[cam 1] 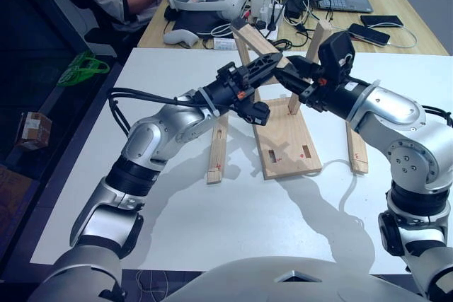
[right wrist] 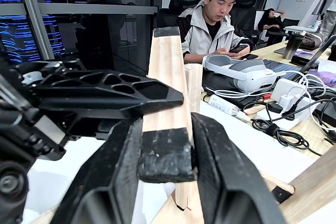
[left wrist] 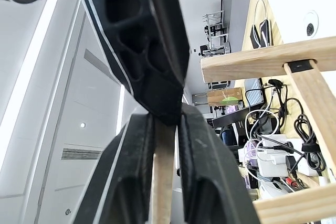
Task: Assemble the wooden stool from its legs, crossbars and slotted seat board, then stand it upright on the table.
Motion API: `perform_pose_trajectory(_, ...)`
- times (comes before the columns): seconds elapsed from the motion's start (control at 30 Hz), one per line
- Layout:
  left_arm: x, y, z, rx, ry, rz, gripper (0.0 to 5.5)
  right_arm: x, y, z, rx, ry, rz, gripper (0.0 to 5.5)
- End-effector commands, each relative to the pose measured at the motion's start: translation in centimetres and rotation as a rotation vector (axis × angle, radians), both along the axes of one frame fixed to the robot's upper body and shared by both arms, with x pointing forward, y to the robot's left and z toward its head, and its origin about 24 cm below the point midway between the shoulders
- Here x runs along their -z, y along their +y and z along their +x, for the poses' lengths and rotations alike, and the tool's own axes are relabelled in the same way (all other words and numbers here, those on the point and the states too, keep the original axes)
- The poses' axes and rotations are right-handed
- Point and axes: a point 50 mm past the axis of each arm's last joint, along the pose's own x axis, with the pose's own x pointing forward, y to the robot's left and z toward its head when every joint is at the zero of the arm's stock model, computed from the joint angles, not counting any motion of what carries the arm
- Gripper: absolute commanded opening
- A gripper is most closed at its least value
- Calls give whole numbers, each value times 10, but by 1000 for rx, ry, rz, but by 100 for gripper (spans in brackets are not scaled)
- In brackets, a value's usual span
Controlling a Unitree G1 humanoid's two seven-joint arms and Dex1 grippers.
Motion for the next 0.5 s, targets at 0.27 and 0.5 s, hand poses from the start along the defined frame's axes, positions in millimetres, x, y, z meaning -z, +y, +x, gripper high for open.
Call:
perform_pose_trajectory(0.27, 4, -3, -2, 13, 55, 0, 42, -2, -14, -8, -113, 37, -37, 128)
perform_pose_trajectory(0.5, 2, -4, -2, 18, 63, -12, 41, 9, -33, -22, -327, 136, -206, 128)
